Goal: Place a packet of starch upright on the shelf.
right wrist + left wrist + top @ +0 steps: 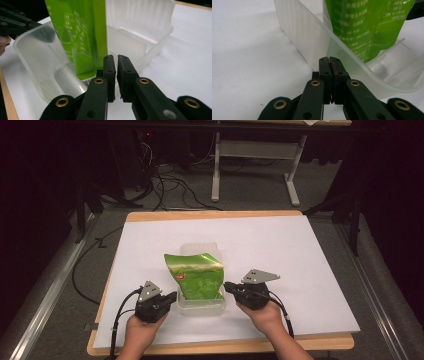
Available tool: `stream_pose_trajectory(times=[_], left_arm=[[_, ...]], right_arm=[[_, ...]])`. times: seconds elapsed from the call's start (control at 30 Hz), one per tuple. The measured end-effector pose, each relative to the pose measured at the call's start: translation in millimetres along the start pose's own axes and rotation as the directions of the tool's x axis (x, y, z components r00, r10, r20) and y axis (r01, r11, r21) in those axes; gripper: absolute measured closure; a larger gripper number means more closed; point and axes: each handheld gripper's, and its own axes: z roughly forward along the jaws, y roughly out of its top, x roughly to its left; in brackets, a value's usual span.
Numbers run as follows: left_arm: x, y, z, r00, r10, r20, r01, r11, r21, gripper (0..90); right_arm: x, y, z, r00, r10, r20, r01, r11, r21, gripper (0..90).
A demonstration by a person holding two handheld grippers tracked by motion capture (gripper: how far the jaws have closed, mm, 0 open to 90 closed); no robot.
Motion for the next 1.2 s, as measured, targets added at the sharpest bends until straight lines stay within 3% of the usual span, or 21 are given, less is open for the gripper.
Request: stream_pose_trajectory(times=[0.13, 0.23, 0.4, 0.53, 0.6, 0.7, 0.77, 0.87, 0.97, 1.2], left_arm=[[8.7, 1.7, -8.7, 0.9996, -0.013, -0.026, 0.012, 0.9996, -0.025, 84.7], [17.3, 3.4, -16.8, 0.9972, -0.005, -0.075, 0.002, 0.999, -0.045, 80.3], [42.1, 1.8, -35.8, 0.9841, -0.033, -0.175, 0.019, 0.9968, -0.078, 69.1], [59.2, -2.8, -43.4, 0.9782, -0.081, -0.191, 0.068, 0.9949, -0.074, 54.5], [64.0, -3.7, -45.6, 0.9721, -0.09, -0.216, 0.075, 0.9942, -0.078, 48.3], [69.3, -5.8, -46.6, 0.9688, -0.105, -0.225, 0.09, 0.9932, -0.074, 41.6], [70.1, -7.8, -43.4, 0.9688, -0.106, -0.224, 0.096, 0.9938, -0.056, 38.7], [66.0, -7.6, -36.5, 0.9687, -0.069, -0.239, 0.067, 0.9976, -0.016, 34.3], [62.5, -6.9, -32.3, 0.9678, -0.053, -0.246, 0.052, 0.9986, -0.012, 31.3], [58.7, -7.6, -27.7, 0.9693, -0.04, -0.242, 0.045, 0.9989, 0.013, 28.7]], right_arm=[[-8.1, 2.0, -12.9, 0.9999, 0.005, 0.01, -0.005, 0.999, -0.032, 80.8], [-15.1, 1.7, -22.4, 0.9998, -0.003, 0.021, 0.004, 0.998, -0.055, 75.8], [-29.7, -2.0, -38.3, 0.9954, -0.021, 0.094, 0.027, 0.997, -0.071, 64.1], [-46.4, -7.4, -51.2, 0.9909, -0.011, 0.134, 0.024, 0.995, -0.097, 51.0], [-57.0, -12.8, -57.2, 0.9898, 0.008, 0.143, 0.007, 0.994, -0.106, 45.3], [-73.4, -21.6, -65.5, 0.9841, 0.028, 0.175, -0.009, 0.994, -0.106, 39.2], [-88.6, -29.3, -71.3, 0.9764, 0.064, 0.206, -0.044, 0.994, -0.103, 36.5], [-104.7, -38.7, -73.4, 0.9648, 0.151, 0.215, -0.125, 0.984, -0.13, 33.5], [-109.7, -41.7, -73.3, 0.9586, 0.167, 0.231, -0.138, 0.981, -0.134, 32.4], [-106.6, -40.4, -71.7, 0.9615, 0.142, 0.235, -0.11, 0.984, -0.142, 31.7]])
